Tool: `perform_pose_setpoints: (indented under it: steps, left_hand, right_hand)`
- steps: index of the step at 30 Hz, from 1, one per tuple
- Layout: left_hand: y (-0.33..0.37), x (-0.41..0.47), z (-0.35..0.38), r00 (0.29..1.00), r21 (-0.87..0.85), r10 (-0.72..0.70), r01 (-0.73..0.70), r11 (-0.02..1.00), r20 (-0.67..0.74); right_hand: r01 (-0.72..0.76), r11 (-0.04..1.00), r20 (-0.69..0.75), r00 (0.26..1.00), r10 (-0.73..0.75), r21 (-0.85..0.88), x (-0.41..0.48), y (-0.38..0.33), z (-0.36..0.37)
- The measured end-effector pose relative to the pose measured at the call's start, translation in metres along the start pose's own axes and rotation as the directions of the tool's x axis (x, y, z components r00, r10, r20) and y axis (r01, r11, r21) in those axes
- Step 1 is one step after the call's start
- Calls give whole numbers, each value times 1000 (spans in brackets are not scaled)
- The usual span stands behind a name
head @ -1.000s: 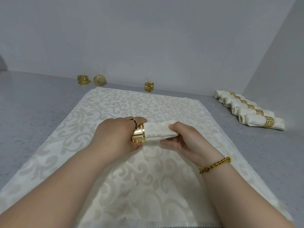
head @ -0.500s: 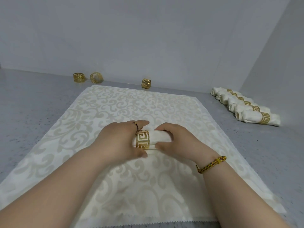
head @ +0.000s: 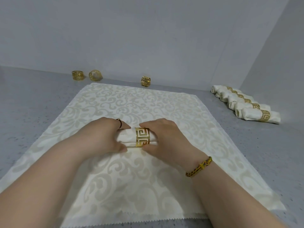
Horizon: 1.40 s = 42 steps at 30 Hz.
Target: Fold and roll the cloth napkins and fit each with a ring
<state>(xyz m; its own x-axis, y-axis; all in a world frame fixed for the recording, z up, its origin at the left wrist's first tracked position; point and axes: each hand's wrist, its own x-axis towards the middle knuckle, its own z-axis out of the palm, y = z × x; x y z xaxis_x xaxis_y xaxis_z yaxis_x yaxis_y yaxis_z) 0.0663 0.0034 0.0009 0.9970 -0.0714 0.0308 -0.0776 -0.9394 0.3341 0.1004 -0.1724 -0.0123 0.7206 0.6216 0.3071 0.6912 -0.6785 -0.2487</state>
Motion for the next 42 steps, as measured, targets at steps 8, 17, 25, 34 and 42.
perform_pose_setpoints:
  steps: [8,17,25,34,42]
  left_hand:
    - [6,-4,-3,1000,-75,-26,26,997,6]
    - [-3,-7,-17,944,-594,-298,322,737,142]
    - [-4,0,-6,943,-826,-290,290,483,162]
    - [-2,-4,19,913,-923,-409,156,351,-1]
    - [6,-18,23,961,-722,-218,29,691,-171]
  right_hand:
    - [-19,999,34,999,17,41,0,2,-4]
    - [-63,995,53,997,59,81,-2,1,-4]
    - [-87,989,83,994,78,117,-4,0,-6]
    - [-110,973,93,991,93,203,-5,2,-6]
    - [-123,971,143,985,95,204,-7,9,-8]
